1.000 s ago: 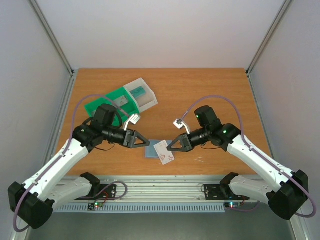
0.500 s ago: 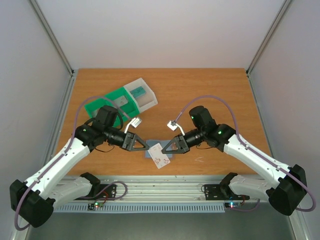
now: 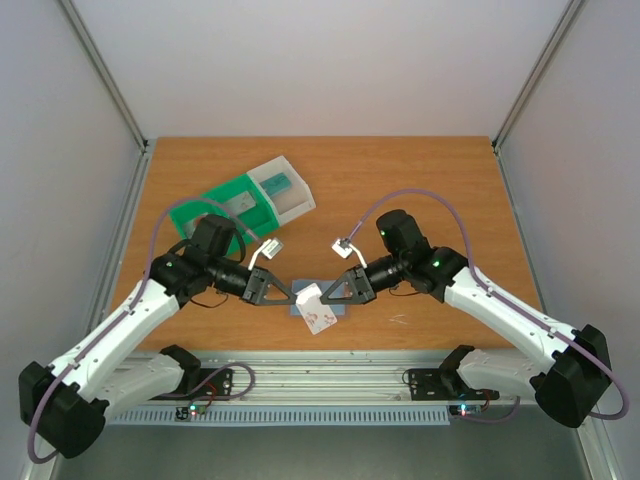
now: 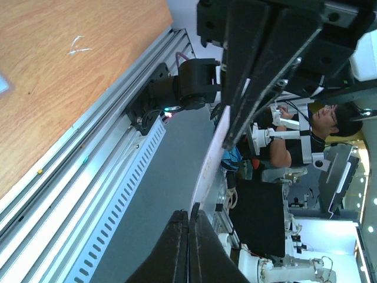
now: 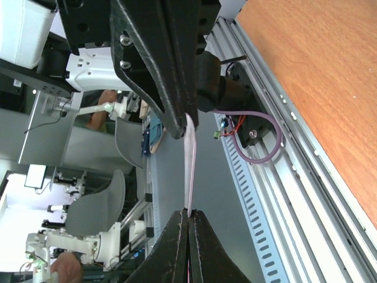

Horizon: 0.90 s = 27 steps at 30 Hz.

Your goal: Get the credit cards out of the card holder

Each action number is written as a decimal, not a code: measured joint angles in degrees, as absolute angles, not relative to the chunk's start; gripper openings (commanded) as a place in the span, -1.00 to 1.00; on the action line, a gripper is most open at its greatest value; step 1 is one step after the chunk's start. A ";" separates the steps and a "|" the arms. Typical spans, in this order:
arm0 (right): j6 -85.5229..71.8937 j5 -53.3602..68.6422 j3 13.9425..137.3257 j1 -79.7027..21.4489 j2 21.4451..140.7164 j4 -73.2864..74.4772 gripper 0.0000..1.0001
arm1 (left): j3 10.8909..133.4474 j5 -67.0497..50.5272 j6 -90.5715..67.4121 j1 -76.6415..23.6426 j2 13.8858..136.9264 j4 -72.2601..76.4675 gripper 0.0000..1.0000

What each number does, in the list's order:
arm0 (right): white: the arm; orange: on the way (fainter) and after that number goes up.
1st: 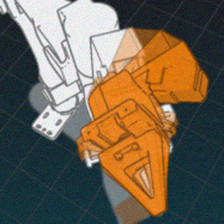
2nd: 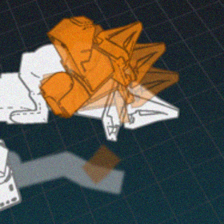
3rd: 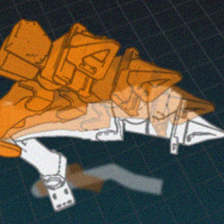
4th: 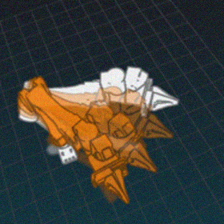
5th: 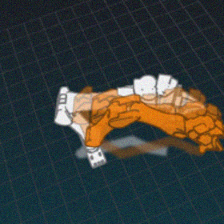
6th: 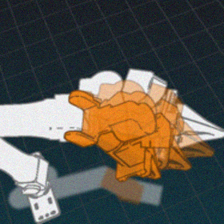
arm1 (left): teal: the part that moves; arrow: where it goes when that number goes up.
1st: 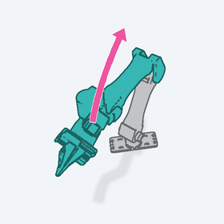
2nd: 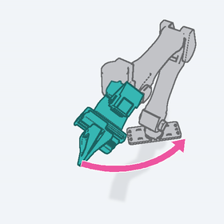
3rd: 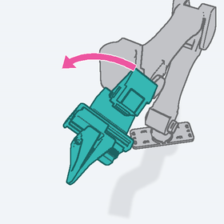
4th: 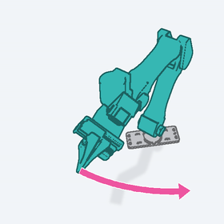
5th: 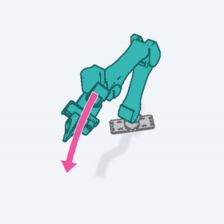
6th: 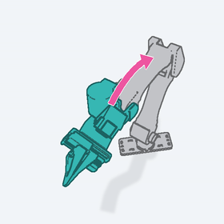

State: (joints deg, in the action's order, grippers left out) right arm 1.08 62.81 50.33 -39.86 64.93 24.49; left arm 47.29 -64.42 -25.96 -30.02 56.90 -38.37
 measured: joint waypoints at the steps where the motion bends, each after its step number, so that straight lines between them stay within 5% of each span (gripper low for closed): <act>1: 1.08 62.74 50.33 -39.86 64.93 24.58 -0.93 | 47.18 -64.55 -26.30 -30.02 56.40 -38.06 -0.99; 5: 0.80 60.88 50.30 -39.88 64.40 24.45 -0.71 | 47.13 -64.20 -26.63 -30.04 55.09 -37.47 -0.99; 17: -7.11 50.74 47.79 -39.99 57.08 20.51 0.96 | 47.24 -53.17 -30.94 -30.04 54.96 -33.52 -0.99; 27: -9.58 42.83 47.16 -39.99 53.19 21.10 0.97 | 50.43 -31.55 -33.08 -30.02 55.75 -31.83 -0.99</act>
